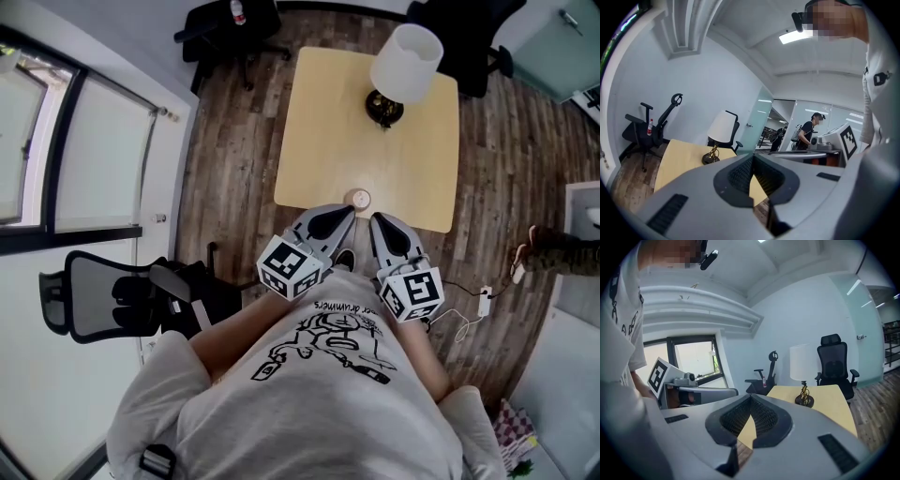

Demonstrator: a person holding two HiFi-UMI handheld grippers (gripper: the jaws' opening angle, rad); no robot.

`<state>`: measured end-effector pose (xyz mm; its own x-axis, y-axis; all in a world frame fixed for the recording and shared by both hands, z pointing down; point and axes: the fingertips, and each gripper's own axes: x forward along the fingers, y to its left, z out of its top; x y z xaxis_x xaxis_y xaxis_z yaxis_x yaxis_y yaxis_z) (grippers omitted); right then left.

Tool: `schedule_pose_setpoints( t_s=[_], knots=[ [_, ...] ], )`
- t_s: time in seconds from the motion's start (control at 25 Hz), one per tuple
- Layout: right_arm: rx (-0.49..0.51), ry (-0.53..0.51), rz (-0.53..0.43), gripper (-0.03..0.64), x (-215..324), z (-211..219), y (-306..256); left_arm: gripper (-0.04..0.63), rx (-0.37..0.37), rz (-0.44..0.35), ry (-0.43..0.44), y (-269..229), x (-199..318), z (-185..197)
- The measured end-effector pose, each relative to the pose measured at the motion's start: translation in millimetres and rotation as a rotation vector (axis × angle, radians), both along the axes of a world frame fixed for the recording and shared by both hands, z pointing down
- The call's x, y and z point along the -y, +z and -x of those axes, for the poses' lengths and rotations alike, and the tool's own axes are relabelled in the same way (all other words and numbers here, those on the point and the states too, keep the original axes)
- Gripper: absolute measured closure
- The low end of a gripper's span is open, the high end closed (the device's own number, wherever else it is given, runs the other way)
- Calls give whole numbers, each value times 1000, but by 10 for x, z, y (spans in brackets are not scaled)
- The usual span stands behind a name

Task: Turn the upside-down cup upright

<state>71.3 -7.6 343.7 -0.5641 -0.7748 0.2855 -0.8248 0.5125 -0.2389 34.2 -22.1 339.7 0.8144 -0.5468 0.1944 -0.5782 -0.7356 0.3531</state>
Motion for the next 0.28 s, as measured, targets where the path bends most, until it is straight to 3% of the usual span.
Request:
schedule_pose_setpoints(
  t_s=[0.28],
  knots=[
    [8,-11,-5,592,-17,68,-10,588,-1,1,10,7,-23,8]
  ],
)
